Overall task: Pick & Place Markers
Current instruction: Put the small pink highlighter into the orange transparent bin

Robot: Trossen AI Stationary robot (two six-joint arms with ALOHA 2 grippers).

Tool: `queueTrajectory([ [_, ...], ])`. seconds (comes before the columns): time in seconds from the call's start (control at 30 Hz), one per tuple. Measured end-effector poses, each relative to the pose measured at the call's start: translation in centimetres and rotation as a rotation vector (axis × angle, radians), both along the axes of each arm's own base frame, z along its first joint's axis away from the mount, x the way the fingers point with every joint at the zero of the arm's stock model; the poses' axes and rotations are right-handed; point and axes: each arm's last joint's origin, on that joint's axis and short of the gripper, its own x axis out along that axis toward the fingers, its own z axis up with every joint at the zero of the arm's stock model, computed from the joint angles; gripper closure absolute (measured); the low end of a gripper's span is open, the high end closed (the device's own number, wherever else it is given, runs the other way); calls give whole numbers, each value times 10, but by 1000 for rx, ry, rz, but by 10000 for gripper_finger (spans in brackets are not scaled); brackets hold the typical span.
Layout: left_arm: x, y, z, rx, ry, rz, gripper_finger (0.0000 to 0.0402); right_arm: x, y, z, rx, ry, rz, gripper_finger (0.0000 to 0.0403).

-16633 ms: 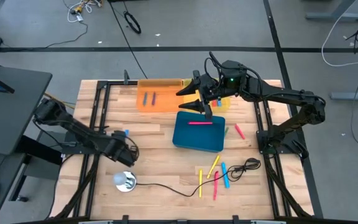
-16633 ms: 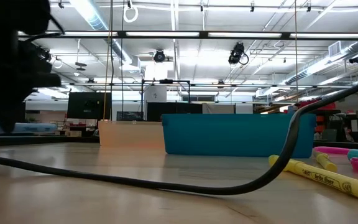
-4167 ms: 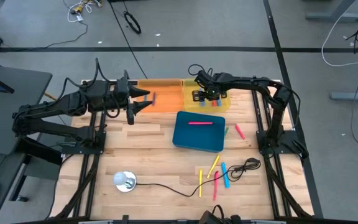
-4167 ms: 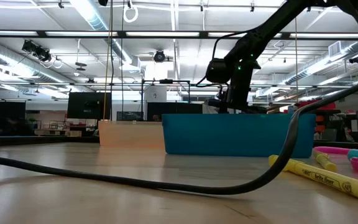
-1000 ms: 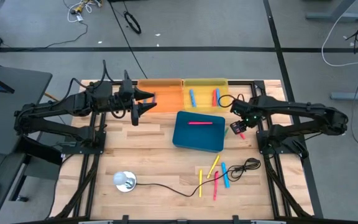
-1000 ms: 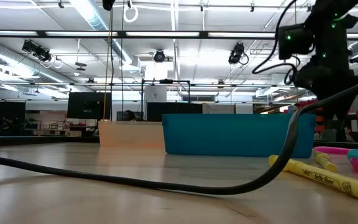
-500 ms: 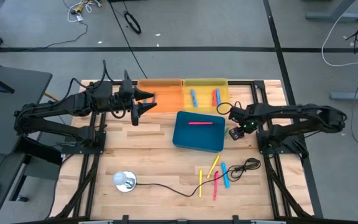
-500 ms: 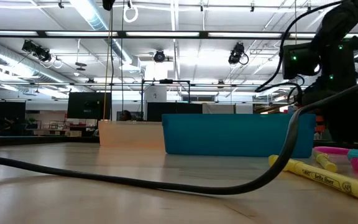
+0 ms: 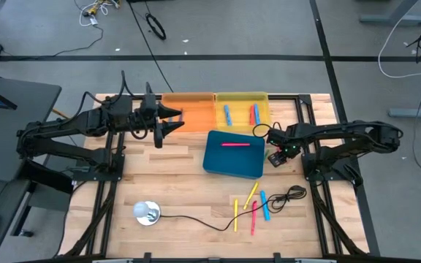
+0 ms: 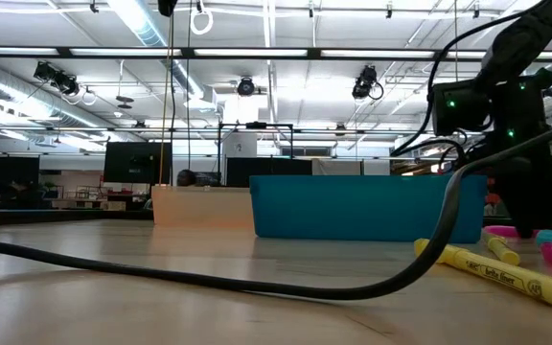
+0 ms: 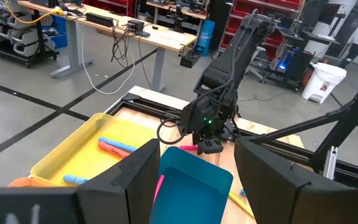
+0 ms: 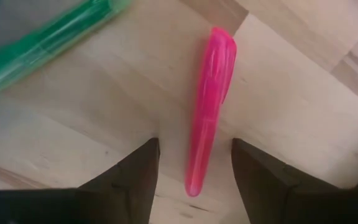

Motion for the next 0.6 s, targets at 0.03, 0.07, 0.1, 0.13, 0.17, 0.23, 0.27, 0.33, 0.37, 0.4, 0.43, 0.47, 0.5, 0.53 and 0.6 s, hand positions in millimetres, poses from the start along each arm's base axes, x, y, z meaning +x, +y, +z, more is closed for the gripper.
queueTrajectory([
  [0.03,0,0,0,-1,-1,0,188,0,0,0,5,-1,0,205],
  [0.07,0,0,0,-1,0,0,189,0,0,0,8,0,-1,209],
  [0.1,0,0,0,-1,0,0,189,0,0,0,13,0,-1,215],
  [0.13,0,0,0,-1,0,1,189,0,1,0,17,-1,-1,224],
  [0.17,0,0,0,-1,0,0,188,0,1,0,22,-2,-1,234],
  [0.23,0,0,0,-2,0,-3,189,-1,1,0,33,0,-2,260],
  [0.27,0,0,0,-3,0,-8,189,-1,1,0,40,0,-2,276],
  [0.33,0,-1,0,-4,0,-18,188,-1,2,0,51,4,-3,309],
  [0.37,0,-1,0,-5,0,-22,188,-2,2,0,55,5,-3,329],
  [0.4,0,-1,0,-5,0,-22,189,-2,2,0,60,7,-6,347],
  [0.43,0,-1,0,-5,0,-22,189,-2,2,0,62,6,-8,365],
  [0.47,0,-1,0,-5,0,-22,188,-2,2,0,62,5,-12,381],
  [0.5,0,-1,0,-5,0,-21,188,-1,2,0,62,3,-15,388],
  [0.53,0,-1,0,-5,1,-21,188,-1,2,1,61,-2,-20,390],
  [0.6,0,-1,-1,-1,6,-22,189,-1,2,1,57,-9,-34,385],
])
